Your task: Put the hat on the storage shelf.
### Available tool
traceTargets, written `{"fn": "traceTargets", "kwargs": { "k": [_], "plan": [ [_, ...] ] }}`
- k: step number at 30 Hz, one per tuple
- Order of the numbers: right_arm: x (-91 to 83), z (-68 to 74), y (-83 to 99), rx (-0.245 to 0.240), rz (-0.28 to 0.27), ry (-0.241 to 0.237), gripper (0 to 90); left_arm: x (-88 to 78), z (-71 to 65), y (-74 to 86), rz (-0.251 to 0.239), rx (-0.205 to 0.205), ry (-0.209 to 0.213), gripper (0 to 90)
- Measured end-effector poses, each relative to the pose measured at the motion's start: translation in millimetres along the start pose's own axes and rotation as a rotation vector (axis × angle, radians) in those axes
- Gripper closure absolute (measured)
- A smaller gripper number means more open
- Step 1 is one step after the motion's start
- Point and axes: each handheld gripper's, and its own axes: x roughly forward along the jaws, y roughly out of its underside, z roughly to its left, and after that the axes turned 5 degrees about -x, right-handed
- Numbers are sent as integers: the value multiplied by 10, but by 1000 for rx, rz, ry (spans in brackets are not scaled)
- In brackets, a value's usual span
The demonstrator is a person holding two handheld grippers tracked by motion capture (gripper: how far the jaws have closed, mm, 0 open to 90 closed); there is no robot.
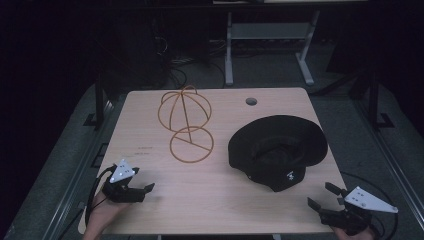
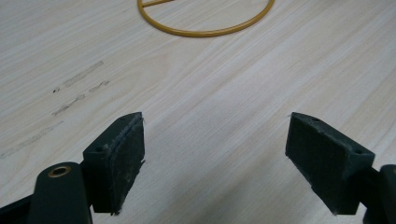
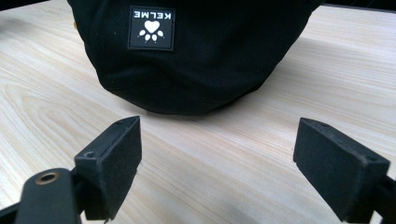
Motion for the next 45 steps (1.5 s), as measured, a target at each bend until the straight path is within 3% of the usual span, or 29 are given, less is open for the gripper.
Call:
{"fn": "traceTargets", "kwargs": {
  "k": [11,16,24,29,45],
  "plan": [
    [22,0,-8,-1,-1,-15,148,-21,-111,-72,-5,25,32,193],
    [15,-12,-2,7,-7,-18,148,-52,-202,-157,-23,54,97,199],
    [14,5,-25,20,-24,-34,144,-28,-355,-280,-47,81,146,174],
    [19,7,-30,21,-22,-38,144,12,-425,-351,-37,109,165,173],
    [14,3,-39,15,-22,-41,145,91,-652,-638,-40,146,259,172]
  ]
}}
